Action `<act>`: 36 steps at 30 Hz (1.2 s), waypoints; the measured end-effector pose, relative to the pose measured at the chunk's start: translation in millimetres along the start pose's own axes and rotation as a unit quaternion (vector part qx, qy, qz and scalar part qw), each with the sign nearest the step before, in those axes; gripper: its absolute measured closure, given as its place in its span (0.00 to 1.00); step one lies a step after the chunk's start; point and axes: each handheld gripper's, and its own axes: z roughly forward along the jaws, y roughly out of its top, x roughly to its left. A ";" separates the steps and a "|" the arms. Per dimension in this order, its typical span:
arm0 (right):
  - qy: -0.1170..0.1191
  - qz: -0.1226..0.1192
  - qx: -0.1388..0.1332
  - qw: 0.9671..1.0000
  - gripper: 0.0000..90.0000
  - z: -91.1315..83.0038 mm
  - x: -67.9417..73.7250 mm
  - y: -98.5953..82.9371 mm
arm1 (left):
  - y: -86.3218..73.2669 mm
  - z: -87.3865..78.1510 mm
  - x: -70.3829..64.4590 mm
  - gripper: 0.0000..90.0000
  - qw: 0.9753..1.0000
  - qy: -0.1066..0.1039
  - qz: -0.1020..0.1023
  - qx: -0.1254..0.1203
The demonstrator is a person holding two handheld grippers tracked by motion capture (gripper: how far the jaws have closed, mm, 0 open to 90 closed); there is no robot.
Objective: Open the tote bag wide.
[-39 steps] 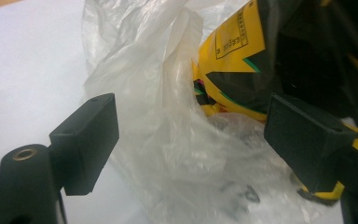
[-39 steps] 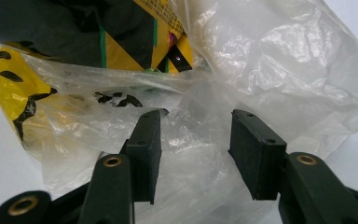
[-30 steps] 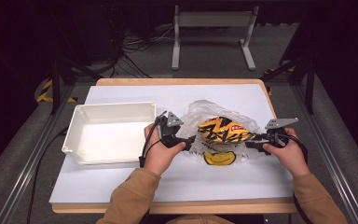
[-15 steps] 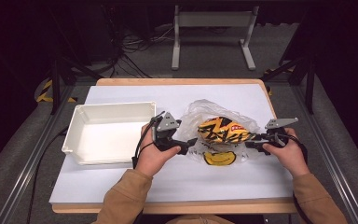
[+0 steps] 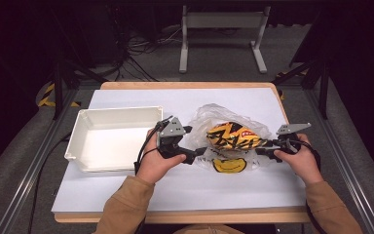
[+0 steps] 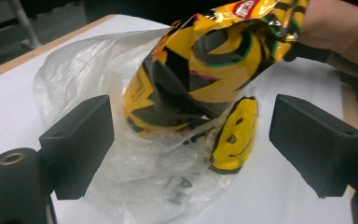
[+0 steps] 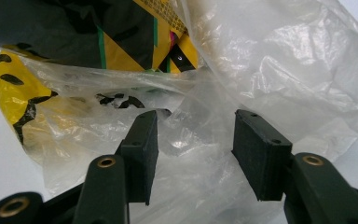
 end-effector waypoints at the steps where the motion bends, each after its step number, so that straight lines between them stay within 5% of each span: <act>1: 0.001 0.000 0.000 1.000 0.56 -0.1 -0.1 0.0 | 1.0 0.0 -0.4 0.16 1.000 -0.005 0.002 0.000; 18: 0.000 -0.003 -0.002 1.000 0.52 -0.9 1.8 1.5 | 22.7 16.2 -4.6 0.11 0.999 -0.037 0.030 -0.017; 36: 0.000 -0.004 -0.006 1.000 0.52 -3.1 2.6 2.6 | 23.4 48.6 -9.1 0.10 0.997 -0.058 0.049 -0.020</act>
